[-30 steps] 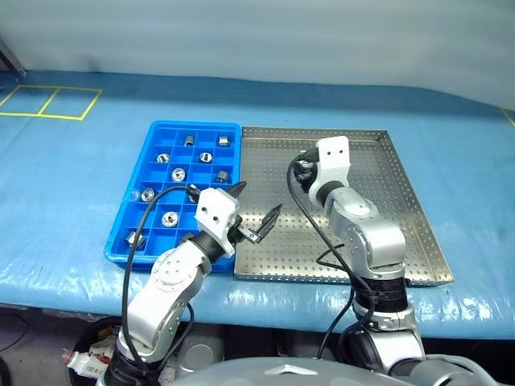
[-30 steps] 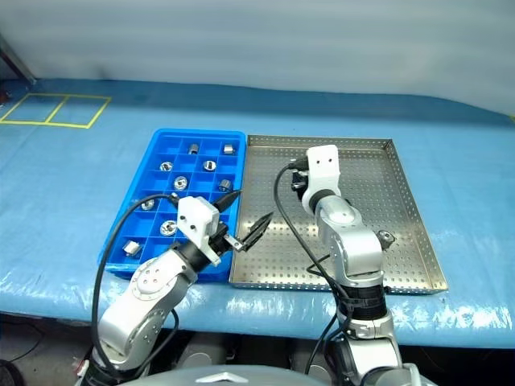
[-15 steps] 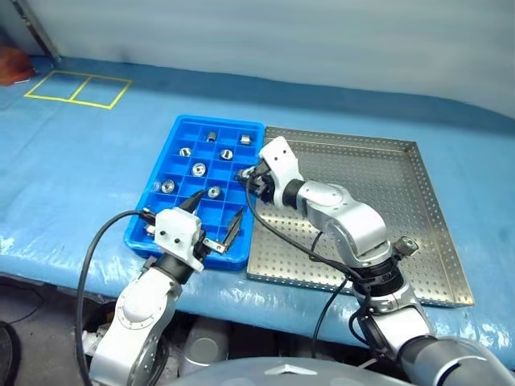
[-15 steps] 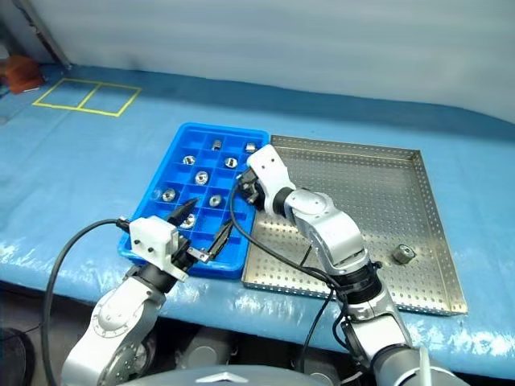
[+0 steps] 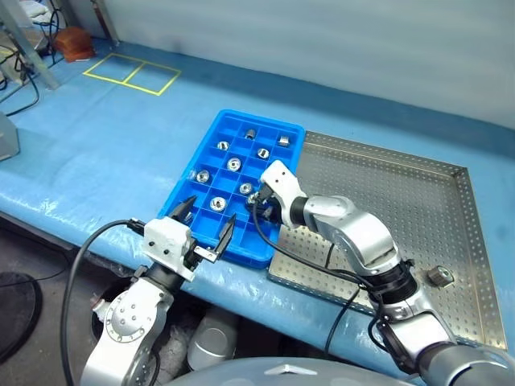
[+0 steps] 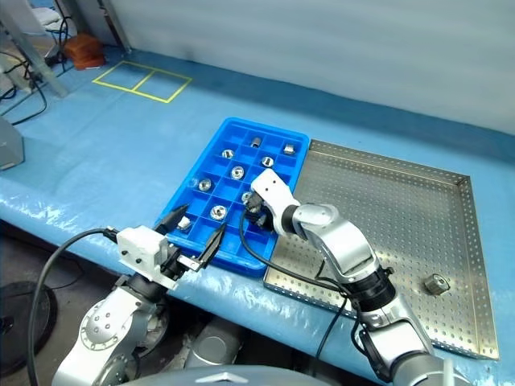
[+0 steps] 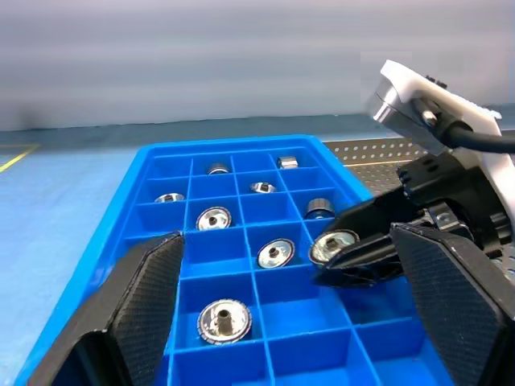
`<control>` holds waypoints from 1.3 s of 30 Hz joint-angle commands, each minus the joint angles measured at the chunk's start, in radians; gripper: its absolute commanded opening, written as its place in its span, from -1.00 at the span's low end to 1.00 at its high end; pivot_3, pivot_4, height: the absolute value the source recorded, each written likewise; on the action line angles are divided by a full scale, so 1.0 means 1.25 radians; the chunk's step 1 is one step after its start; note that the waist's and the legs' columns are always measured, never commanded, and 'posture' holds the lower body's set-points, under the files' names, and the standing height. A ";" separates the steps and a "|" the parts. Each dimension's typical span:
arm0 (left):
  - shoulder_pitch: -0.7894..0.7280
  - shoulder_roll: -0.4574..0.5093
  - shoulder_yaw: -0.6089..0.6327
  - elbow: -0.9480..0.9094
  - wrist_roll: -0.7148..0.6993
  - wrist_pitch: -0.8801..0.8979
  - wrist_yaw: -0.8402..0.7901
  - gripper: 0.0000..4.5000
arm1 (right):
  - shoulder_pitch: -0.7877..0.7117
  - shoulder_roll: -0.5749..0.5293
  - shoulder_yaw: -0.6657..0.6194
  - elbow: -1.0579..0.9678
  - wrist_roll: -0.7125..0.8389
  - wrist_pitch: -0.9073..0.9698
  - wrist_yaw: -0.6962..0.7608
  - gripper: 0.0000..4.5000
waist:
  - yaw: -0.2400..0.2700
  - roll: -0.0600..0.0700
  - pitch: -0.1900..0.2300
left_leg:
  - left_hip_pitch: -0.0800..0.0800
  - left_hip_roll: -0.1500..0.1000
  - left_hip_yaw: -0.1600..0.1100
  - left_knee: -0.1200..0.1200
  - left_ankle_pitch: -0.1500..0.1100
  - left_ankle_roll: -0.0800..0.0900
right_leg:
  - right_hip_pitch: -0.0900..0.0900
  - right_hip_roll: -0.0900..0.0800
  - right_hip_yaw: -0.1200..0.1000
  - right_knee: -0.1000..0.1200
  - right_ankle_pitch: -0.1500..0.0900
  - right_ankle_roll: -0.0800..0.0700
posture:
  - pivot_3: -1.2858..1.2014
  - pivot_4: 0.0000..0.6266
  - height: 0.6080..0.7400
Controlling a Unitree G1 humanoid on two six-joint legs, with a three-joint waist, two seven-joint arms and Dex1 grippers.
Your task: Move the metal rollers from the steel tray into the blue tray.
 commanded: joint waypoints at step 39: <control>-0.314 0.004 -0.173 0.289 -0.052 -0.040 -0.253 1.00 | 0.308 0.248 -0.450 -0.334 -0.110 0.037 -0.491 0.99 | -0.288 0.001 0.000 | 0.004 0.001 -0.001 0.001 0.000 -0.001 | 0.003 0.001 0.003 0.004 0.001 0.001 | 0.06 -0.52 1.00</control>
